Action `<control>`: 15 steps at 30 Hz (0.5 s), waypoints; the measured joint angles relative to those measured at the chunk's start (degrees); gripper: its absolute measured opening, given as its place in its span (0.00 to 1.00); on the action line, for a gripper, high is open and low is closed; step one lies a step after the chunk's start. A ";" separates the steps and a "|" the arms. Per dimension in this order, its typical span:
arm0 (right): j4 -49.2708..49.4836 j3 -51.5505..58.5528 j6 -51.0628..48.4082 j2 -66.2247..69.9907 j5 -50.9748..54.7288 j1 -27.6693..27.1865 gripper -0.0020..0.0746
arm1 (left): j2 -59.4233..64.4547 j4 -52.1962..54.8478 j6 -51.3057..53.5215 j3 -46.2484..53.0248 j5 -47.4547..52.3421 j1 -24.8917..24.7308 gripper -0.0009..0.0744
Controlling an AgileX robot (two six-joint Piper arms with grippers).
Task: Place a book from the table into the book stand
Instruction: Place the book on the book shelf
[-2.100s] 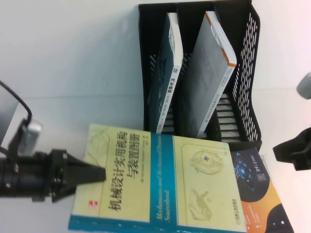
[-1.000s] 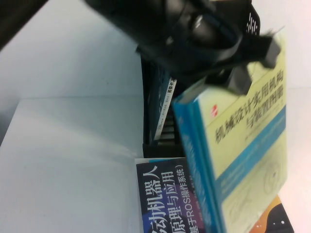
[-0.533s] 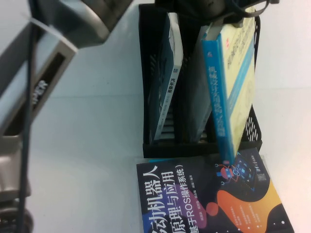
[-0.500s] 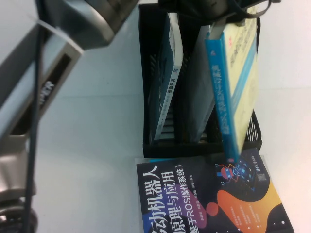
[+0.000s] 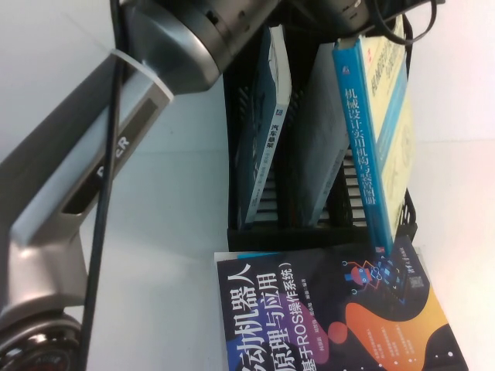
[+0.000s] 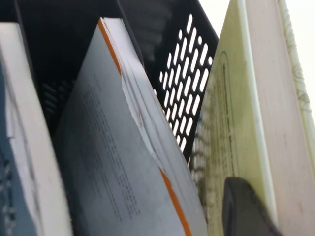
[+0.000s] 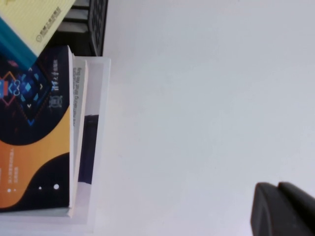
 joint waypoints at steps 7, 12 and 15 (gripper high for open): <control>-0.09 0.00 0.93 0.00 -1.93 0.00 0.02 | -2.90 6.44 0.33 0.00 3.13 0.10 0.27; -0.09 0.00 1.16 0.00 -2.40 0.00 0.02 | -3.19 8.15 1.13 -0.25 2.76 0.43 0.27; -0.09 0.00 1.25 0.00 -2.40 0.00 0.02 | -2.39 8.38 0.29 -0.37 0.76 0.22 0.27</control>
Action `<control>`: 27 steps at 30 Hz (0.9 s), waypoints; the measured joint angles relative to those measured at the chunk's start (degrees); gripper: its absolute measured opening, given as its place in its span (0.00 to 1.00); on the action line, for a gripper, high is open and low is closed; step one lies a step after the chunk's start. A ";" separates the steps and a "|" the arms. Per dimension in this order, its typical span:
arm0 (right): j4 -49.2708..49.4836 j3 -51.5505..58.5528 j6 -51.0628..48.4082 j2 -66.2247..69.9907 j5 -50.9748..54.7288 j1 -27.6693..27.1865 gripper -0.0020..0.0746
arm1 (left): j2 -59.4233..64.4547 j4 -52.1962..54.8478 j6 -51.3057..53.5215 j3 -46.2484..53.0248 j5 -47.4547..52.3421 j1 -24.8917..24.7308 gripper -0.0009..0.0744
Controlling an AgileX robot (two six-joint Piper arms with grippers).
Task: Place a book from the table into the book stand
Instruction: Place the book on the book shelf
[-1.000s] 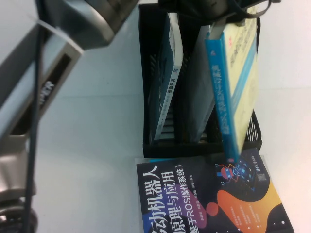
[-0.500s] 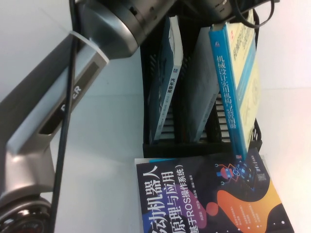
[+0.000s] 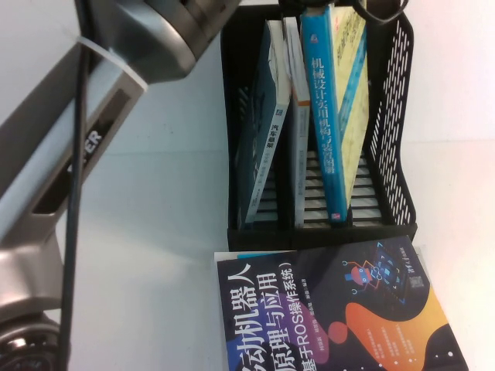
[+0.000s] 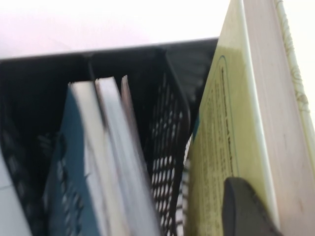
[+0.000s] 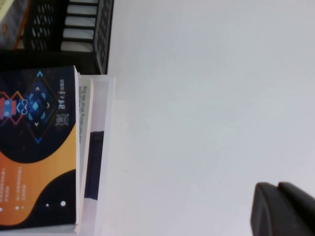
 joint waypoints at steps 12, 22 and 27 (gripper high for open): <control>0.00 0.00 0.04 0.00 1.27 0.00 0.02 | 4.14 10.04 -11.77 0.00 -11.31 0.00 0.27; 0.00 0.00 0.04 0.00 1.59 0.00 0.02 | 9.90 11.46 -13.44 -0.10 -14.26 0.00 0.27; 0.00 0.00 0.04 0.00 1.59 0.00 0.02 | 11.67 11.46 -13.66 0.02 -13.62 0.00 0.27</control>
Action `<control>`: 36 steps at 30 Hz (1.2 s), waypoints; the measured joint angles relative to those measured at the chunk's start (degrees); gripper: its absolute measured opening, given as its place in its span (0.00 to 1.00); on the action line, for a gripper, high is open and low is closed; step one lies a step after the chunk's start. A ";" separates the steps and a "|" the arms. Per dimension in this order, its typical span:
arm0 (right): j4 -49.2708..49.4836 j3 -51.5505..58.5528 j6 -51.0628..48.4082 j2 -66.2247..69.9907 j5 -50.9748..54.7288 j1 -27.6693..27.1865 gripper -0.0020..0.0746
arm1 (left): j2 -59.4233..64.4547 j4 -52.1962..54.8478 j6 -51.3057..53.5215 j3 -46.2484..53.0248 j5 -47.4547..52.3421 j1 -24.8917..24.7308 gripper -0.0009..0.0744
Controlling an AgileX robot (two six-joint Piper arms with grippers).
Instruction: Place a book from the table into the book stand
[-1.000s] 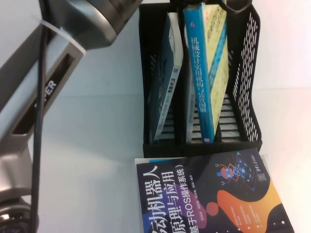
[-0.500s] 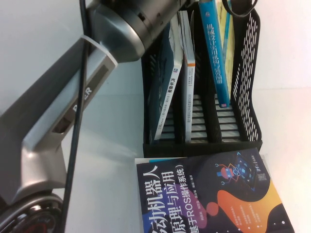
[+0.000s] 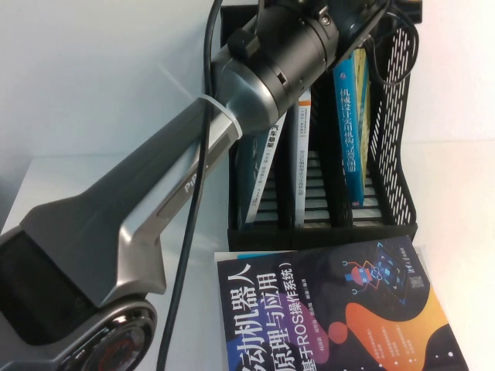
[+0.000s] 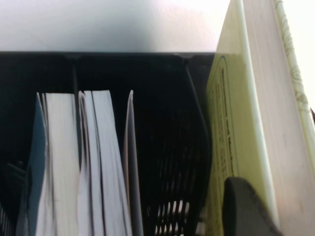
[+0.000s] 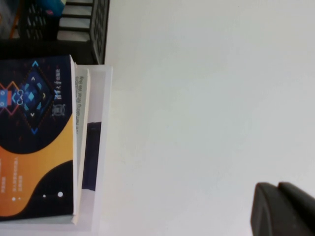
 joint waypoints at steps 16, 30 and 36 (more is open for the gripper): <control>-0.29 0.00 0.00 0.00 0.73 0.00 0.02 | 0.09 1.22 3.74 -0.12 -1.79 -0.04 0.32; -7.82 0.00 -1.97 -4.80 2.09 0.44 0.02 | -4.80 2.84 17.80 -1.35 12.26 0.07 0.17; -17.56 0.00 -3.37 -11.78 1.92 3.24 0.02 | -12.16 2.39 21.39 -1.35 16.91 0.07 0.02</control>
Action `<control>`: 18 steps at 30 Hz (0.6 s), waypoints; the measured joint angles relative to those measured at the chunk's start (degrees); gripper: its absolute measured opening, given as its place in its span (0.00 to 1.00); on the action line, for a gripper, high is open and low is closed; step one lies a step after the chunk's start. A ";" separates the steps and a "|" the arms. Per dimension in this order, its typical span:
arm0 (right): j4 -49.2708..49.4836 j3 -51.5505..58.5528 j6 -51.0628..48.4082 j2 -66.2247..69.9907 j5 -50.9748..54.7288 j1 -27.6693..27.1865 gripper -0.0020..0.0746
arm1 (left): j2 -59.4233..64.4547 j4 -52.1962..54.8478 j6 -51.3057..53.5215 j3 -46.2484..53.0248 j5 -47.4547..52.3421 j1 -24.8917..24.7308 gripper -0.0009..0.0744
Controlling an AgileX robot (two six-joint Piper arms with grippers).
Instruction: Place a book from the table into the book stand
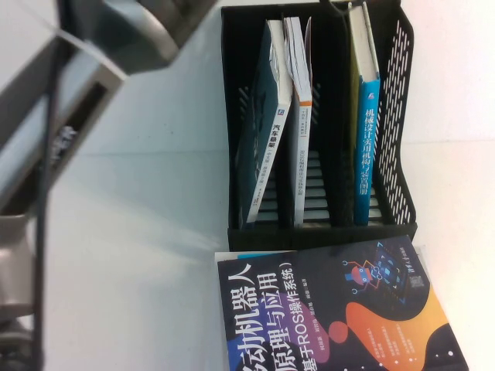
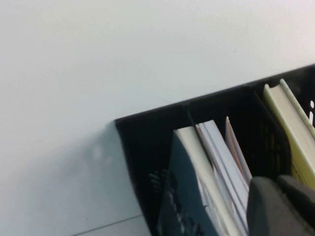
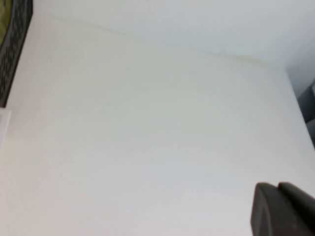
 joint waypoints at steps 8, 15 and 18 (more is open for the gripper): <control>5.52 6.04 1.46 -11.88 -12.59 0.75 0.02 | -9.27 -4.70 5.40 -0.09 5.71 -0.46 0.01; 8.58 19.87 3.60 -20.24 -21.50 0.75 0.02 | -12.02 -4.16 7.16 -0.09 7.52 -5.08 0.01; 9.50 24.13 3.64 -21.56 -22.49 0.75 0.02 | -13.07 -0.87 7.50 -0.09 7.52 -8.55 0.01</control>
